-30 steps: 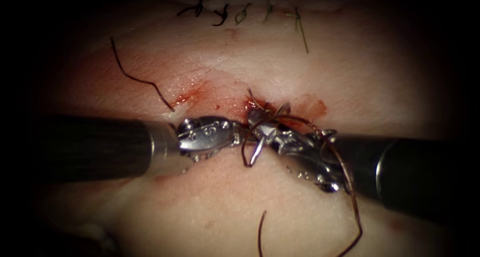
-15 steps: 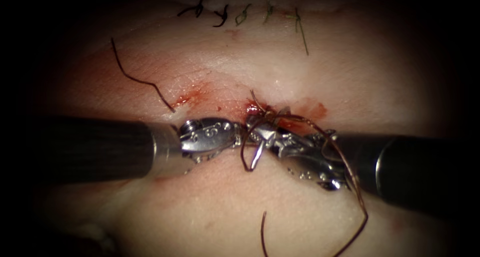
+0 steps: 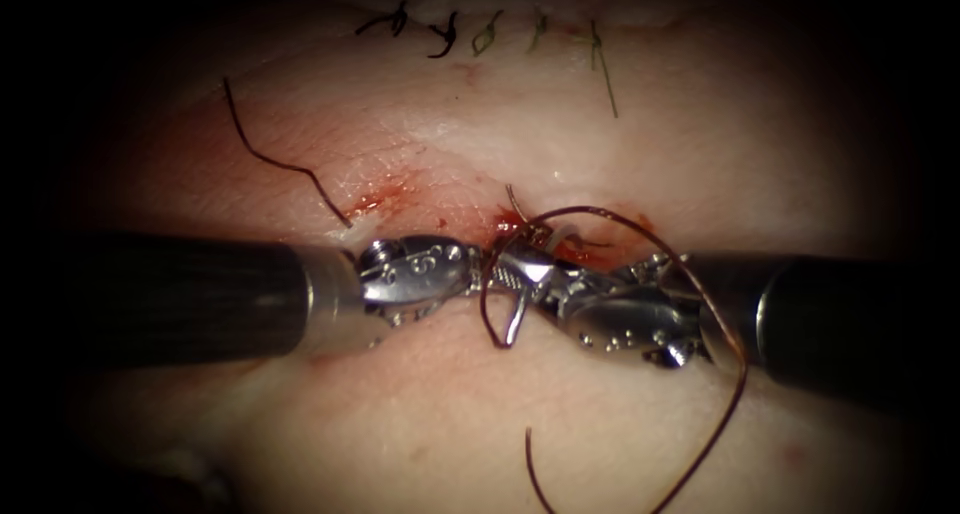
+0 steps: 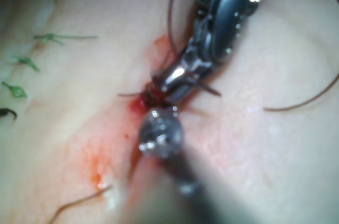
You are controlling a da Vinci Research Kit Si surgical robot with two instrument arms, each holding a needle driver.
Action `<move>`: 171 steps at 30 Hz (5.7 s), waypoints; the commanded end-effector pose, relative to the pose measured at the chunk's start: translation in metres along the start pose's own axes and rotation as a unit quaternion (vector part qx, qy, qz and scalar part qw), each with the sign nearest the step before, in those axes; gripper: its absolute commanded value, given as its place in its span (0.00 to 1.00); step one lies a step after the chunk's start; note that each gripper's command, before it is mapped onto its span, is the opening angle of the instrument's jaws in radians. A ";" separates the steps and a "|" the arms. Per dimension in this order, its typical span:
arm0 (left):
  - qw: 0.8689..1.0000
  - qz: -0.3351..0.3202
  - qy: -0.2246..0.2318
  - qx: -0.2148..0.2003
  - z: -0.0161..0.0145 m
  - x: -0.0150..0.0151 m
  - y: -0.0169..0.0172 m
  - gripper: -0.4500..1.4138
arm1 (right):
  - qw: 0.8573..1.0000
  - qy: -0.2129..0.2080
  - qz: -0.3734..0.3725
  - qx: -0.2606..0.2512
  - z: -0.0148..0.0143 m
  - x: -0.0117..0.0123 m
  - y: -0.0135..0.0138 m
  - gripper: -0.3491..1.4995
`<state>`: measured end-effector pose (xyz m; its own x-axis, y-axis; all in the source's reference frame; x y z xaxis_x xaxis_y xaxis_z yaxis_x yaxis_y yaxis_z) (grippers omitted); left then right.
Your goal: Wound Closure
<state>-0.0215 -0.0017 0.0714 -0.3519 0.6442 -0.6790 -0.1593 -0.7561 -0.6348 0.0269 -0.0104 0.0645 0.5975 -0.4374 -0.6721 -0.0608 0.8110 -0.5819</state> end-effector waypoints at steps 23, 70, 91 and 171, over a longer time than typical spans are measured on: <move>1.000 -0.001 -0.006 0.000 0.0008 -0.0006 0.0001 0.27 | 0.997 -0.001 0.074 0.007 0.0006 -0.0009 -0.0014 0.00; 1.000 0.001 -0.016 -0.005 0.0017 -0.0013 0.0008 0.26 | 0.983 0.016 0.180 0.009 0.0006 -0.0050 0.0066 0.00; 1.000 0.004 -0.020 -0.004 0.0019 -0.0016 0.0001 0.27 | 0.956 0.020 0.290 0.041 0.0013 -0.0080 0.0070 0.00; 0.999 0.001 -0.035 0.010 0.0048 -0.0053 -0.0030 0.26 | 0.832 0.040 0.552 -0.024 0.0010 -0.0091 0.0097 0.00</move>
<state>-0.0231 -0.0029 0.0780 -0.4161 0.6321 -0.6537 -0.1780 -0.7616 -0.6232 0.0208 0.0022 0.0649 0.0964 0.5498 -0.8297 -0.5744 0.7115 0.4047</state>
